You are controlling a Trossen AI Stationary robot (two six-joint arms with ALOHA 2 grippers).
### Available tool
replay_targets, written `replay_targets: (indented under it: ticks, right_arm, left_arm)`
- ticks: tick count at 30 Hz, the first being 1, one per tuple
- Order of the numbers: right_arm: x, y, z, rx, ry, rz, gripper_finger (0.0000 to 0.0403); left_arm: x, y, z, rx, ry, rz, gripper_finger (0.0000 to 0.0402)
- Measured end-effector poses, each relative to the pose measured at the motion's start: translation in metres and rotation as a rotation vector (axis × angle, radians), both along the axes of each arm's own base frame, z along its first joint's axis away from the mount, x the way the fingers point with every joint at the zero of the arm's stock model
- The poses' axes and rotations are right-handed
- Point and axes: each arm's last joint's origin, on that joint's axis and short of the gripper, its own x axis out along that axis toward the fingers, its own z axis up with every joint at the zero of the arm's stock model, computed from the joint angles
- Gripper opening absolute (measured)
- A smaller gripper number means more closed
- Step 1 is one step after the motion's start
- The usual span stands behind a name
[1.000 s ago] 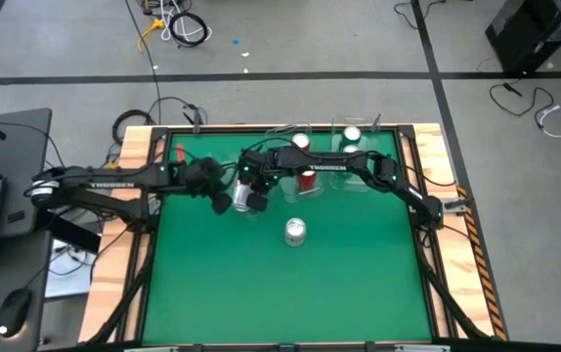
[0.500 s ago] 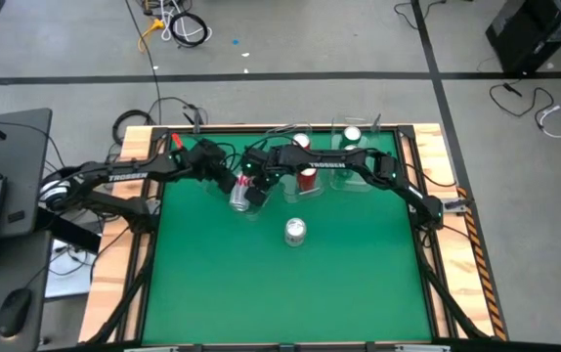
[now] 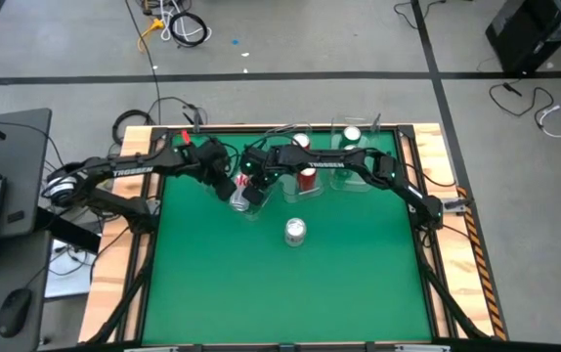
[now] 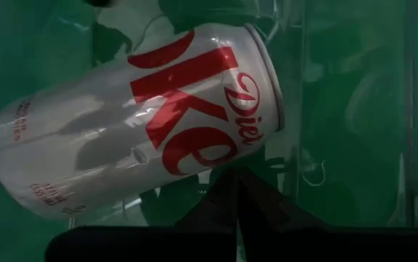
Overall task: Sort soda cans
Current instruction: Adjust the red-silver soda can from the left transparent bin
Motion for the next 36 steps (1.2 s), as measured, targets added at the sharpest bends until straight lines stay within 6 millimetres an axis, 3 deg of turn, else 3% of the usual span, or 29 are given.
replay_targets:
  ticks: [3,9,20,31,36]
  right_arm:
    - [0.000,0.000,0.000,0.000,-0.001,0.001,0.0014]
    - [0.000,0.001,0.001,0.005,0.000,0.013,0.0014]
    - [-0.001,0.000,0.000,-0.020,0.021,-0.019,0.0012]
    - [-0.008,-0.003,-0.021,-0.015,0.030,-0.059,0.0012]
    - [-0.004,0.002,-0.019,-0.040,0.016,-0.038,0.0012]
  left_arm:
    - [0.005,0.001,0.019,0.008,-0.013,-0.076,0.0000]
    - [0.012,0.001,0.020,-0.064,-0.051,-0.193,0.0000]
    - [0.028,0.014,-0.025,-0.031,0.124,-0.138,0.0000]
    - [0.034,0.020,-0.029,0.025,0.058,-0.100,0.0000]
    - [0.034,0.017,-0.030,0.018,0.048,-0.123,0.0000]
